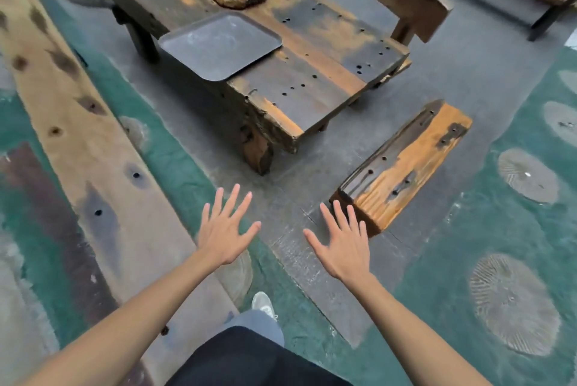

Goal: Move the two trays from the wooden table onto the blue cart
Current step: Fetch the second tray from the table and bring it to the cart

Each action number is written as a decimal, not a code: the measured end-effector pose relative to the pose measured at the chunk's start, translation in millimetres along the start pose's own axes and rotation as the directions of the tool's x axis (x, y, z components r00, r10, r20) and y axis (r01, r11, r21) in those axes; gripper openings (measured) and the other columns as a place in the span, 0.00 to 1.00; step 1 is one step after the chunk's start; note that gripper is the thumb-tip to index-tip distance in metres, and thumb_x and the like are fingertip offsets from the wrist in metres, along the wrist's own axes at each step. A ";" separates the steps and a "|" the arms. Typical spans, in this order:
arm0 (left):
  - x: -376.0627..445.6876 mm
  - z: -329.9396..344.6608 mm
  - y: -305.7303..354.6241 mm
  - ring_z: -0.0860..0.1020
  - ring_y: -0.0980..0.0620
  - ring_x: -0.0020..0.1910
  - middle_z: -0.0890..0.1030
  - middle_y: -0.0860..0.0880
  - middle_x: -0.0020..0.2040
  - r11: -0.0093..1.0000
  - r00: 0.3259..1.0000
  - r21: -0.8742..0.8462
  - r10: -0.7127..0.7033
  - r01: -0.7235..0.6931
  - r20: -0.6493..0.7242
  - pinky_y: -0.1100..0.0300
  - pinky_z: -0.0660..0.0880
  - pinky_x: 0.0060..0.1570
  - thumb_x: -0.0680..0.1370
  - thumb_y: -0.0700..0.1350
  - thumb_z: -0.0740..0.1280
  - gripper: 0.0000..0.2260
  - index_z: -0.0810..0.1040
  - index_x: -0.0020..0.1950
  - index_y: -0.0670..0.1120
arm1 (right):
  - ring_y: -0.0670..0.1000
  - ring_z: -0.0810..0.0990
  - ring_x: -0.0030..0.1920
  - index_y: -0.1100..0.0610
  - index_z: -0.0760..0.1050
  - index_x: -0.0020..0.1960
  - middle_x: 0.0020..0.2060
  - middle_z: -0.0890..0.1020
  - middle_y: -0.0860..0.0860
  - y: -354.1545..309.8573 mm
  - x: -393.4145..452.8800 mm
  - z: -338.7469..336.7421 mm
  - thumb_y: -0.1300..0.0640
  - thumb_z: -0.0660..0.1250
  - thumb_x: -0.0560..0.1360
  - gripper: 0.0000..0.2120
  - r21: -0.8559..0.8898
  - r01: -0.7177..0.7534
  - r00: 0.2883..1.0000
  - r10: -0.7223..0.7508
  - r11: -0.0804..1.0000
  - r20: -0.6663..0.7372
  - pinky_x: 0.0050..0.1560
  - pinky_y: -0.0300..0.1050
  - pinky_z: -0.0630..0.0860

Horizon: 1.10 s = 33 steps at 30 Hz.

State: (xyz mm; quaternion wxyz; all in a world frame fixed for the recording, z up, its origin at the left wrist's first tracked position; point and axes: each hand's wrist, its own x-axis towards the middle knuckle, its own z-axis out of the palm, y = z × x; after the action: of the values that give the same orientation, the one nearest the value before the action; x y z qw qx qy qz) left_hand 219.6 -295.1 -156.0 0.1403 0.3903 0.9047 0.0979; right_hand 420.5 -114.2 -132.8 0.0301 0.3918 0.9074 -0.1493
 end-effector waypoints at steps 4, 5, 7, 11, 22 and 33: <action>54.5 -19.3 -20.2 0.40 0.46 0.79 0.42 0.55 0.80 0.998 0.998 -0.008 -0.065 0.065 -0.007 0.40 0.48 0.75 0.75 0.71 0.45 0.33 0.48 0.79 0.62 | 0.53 0.45 0.81 0.40 0.51 0.80 0.81 0.51 0.46 -19.2 77.5 -15.2 0.24 0.44 0.74 0.39 -0.002 0.020 0.999 -0.020 1.000 0.035 0.78 0.58 0.48; 65.3 -23.3 -26.8 0.40 0.46 0.79 0.42 0.56 0.80 0.996 0.996 -0.023 -0.087 0.086 -0.020 0.40 0.48 0.75 0.75 0.72 0.45 0.33 0.48 0.79 0.62 | 0.53 0.45 0.81 0.39 0.50 0.80 0.81 0.51 0.46 -25.2 93.5 -17.7 0.23 0.44 0.74 0.39 0.005 0.037 0.998 -0.037 0.999 0.045 0.79 0.58 0.48; 88.4 -32.4 -39.8 0.40 0.47 0.79 0.43 0.56 0.80 0.990 0.991 -0.060 -0.128 0.125 -0.040 0.40 0.48 0.75 0.75 0.72 0.45 0.33 0.48 0.78 0.63 | 0.53 0.45 0.81 0.39 0.50 0.80 0.81 0.51 0.46 -38.8 128.1 -22.3 0.23 0.44 0.74 0.39 0.026 0.082 0.995 -0.083 0.996 0.055 0.79 0.58 0.48; 136.2 -51.6 -63.7 0.41 0.46 0.79 0.43 0.56 0.80 0.976 0.979 -0.103 -0.199 0.192 -0.055 0.39 0.48 0.74 0.75 0.72 0.46 0.33 0.47 0.78 0.64 | 0.54 0.45 0.81 0.41 0.52 0.80 0.81 0.52 0.47 -67.6 201.1 -28.4 0.25 0.45 0.75 0.38 0.033 0.168 0.983 -0.170 0.985 0.068 0.78 0.59 0.48; 348.3 -114.7 -127.2 0.41 0.44 0.79 0.43 0.54 0.81 0.963 0.959 -0.074 -0.265 0.258 -0.102 0.40 0.47 0.75 0.78 0.67 0.51 0.31 0.46 0.79 0.61 | 0.55 0.43 0.81 0.42 0.50 0.81 0.82 0.50 0.48 -146.9 429.6 -31.2 0.28 0.47 0.77 0.36 0.067 0.258 0.957 -0.264 0.964 0.120 0.78 0.59 0.50; 526.4 -179.5 -190.1 0.41 0.42 0.79 0.41 0.56 0.80 0.931 0.975 -0.304 -0.221 0.201 -0.036 0.36 0.51 0.72 0.76 0.62 0.63 0.37 0.43 0.78 0.64 | 0.51 0.47 0.81 0.45 0.52 0.81 0.81 0.53 0.46 -218.7 580.8 -29.8 0.35 0.64 0.76 0.40 0.455 0.048 0.934 -0.202 0.889 0.297 0.77 0.53 0.52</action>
State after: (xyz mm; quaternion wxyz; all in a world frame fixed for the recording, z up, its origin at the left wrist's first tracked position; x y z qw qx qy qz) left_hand -314.0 -49.6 -134.8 0.1759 0.2616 0.9205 0.2309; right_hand -136.6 160.5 -149.9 0.0851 0.2973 0.8549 -0.4166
